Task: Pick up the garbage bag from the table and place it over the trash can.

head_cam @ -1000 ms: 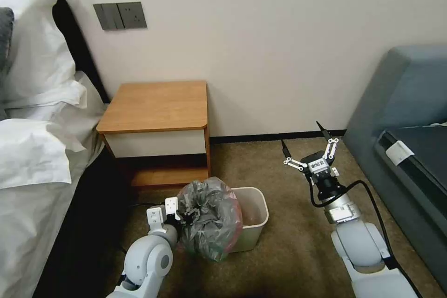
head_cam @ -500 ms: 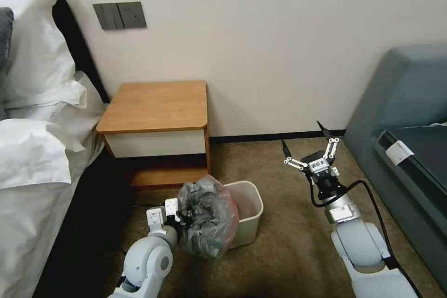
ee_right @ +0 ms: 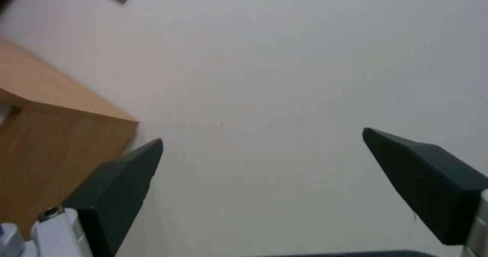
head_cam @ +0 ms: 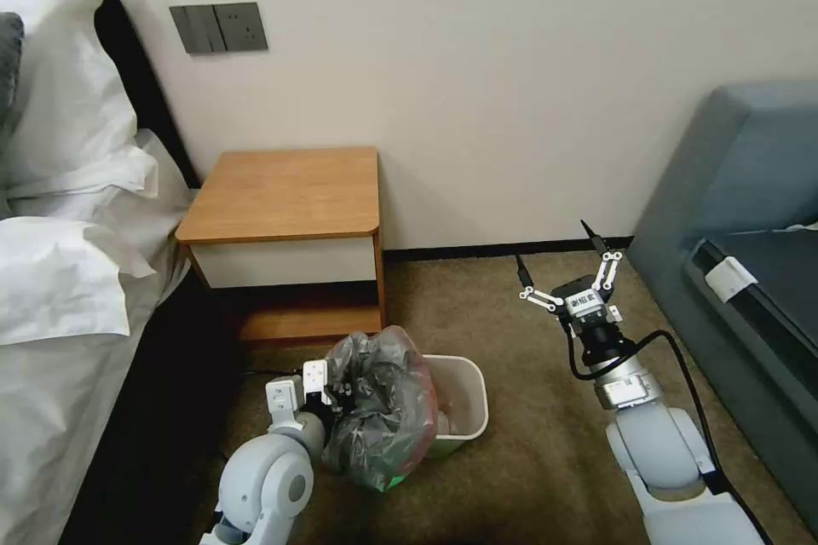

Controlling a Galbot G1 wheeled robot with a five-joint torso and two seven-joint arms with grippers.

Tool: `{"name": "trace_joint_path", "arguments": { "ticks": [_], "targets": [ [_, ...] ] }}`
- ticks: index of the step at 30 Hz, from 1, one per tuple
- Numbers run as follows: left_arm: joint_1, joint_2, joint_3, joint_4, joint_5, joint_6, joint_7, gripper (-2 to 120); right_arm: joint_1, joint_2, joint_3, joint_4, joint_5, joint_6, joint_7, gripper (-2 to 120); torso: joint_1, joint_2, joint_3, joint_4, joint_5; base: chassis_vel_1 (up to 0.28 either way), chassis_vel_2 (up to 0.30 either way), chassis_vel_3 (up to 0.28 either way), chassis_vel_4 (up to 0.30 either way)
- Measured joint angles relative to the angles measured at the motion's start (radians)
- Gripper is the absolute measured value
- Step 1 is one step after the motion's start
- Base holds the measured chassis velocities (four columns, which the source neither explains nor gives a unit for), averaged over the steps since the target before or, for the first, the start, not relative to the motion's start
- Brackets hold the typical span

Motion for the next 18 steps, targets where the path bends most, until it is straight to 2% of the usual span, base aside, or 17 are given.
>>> {"name": "trace_joint_path", "arguments": {
  "ticks": [13, 17, 18],
  "targets": [
    [0.029, -0.019, -0.01, -0.068, 0.038, -0.084, 0.002, 5, -0.009, -0.006, 0.008, 0.044, 0.009, -0.001, 0.0, 100, 0.0, 0.0, 0.0, 0.0, 0.0, 0.0, 0.0, 0.0, 0.0],
    [0.034, -0.025, -0.022, -0.083, 0.066, -0.108, 0.011, 5, -0.019, -0.016, 0.004, 0.08, 0.065, -0.022, -0.005, 100, 0.0, 0.0, 0.0, 0.0001, 0.0, 0.0, 0.0, 0.0, 0.0],
    [0.036, -0.026, -0.028, -0.09, 0.078, -0.117, 0.016, 5, -0.028, -0.03, -0.004, 0.11, 0.119, -0.047, -0.01, 100, 0.0, 0.0, 0.0, 0.0001, 0.0001, 0.0, 0.0, 0.0, 0.0]
  ]
}}
